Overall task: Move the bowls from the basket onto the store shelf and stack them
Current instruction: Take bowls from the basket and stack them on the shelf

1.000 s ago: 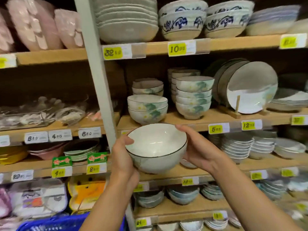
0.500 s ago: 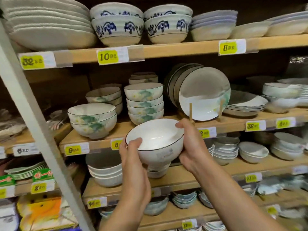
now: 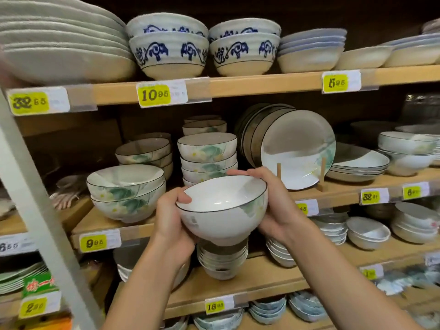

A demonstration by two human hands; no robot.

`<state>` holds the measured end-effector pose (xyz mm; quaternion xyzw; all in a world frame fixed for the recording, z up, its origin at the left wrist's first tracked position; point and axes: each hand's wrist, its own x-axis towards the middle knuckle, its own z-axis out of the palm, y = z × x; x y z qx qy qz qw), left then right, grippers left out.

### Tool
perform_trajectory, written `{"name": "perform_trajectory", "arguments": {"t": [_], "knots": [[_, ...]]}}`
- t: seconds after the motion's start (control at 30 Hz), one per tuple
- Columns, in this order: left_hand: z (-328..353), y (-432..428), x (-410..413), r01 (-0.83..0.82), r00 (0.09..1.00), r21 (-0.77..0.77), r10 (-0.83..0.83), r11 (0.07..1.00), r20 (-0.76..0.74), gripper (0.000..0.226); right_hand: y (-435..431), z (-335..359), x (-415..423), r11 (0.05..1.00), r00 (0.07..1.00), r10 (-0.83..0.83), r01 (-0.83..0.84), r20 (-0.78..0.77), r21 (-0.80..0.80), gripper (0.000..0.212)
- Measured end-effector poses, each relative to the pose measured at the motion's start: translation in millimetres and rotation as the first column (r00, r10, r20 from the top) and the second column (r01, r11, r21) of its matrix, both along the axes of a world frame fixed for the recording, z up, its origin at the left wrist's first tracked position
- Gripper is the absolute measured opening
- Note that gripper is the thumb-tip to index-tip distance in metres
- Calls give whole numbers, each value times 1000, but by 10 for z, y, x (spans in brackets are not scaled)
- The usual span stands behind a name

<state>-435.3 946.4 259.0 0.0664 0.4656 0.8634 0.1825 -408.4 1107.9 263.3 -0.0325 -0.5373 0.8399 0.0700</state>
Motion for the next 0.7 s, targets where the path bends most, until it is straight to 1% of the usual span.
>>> {"name": "perform_trajectory", "arguments": {"t": [0.07, 0.13, 0.17, 0.2, 0.27, 0.3, 0.37, 0.4, 0.47, 0.5, 0.53, 0.57, 0.6, 0.63, 0.7], "knots": [[8, -4, -15, 56, 997, 19, -55, 998, -51, 54, 1, -20, -36, 997, 998, -67, 67, -5, -46, 44], [-42, 27, 25, -7, 993, 55, 14, 998, -117, 58, 8, -13, -43, 989, 993, -120, 118, -11, -92, 42], [-100, 61, 68, -52, 983, 70, 64, 996, -174, 60, 5, 0, -40, 981, 987, -161, 157, -21, -111, 40], [-162, 102, 129, -86, 966, 81, 103, 993, -238, 66, -10, 19, -33, 971, 976, -213, 207, -40, -121, 38], [-231, 212, 280, -133, 925, 83, 154, 988, -348, 90, -81, 70, -18, 939, 936, -340, 333, -89, -79, 34], [-236, 274, 337, -165, 910, 81, 183, 983, -371, 99, -141, 87, -8, 921, 913, -390, 388, -118, -39, 32], [-201, 365, 335, -279, 894, 100, 296, 955, -336, 107, -267, 60, 23, 898, 885, -428, 440, -181, 27, 33], [-176, 376, 299, -338, 886, 111, 356, 934, -296, 105, -311, 15, 38, 895, 880, -425, 444, -213, 49, 35], [-127, 349, 213, -393, 884, 149, 418, 907, -210, 90, -325, -82, 63, 885, 864, -411, 455, -290, 101, 43], [-108, 325, 177, -384, 893, 170, 412, 908, -181, 75, -286, -103, 62, 879, 853, -409, 463, -323, 109, 46], [-87, 300, 143, -361, 907, 169, 388, 917, -164, 56, -216, -89, 42, 884, 852, -407, 458, -331, 93, 46], [-53, 279, 118, -334, 922, 137, 353, 933, -158, 40, -125, -48, 4, 901, 868, -388, 428, -310, 70, 43], [-16, 263, 95, -293, 936, 94, 306, 951, -177, 35, -38, 20, -30, 930, 904, -335, 362, -264, 60, 39], [20, 254, 74, -245, 949, 52, 251, 968, -192, 34, 36, 97, -66, 964, 948, -242, 259, -205, 62, 37], [88, 266, 14, -185, 962, 6, 182, 983, -205, 37, 155, 198, -141, 998, 991, -59, 61, -124, 18, 43]]}}
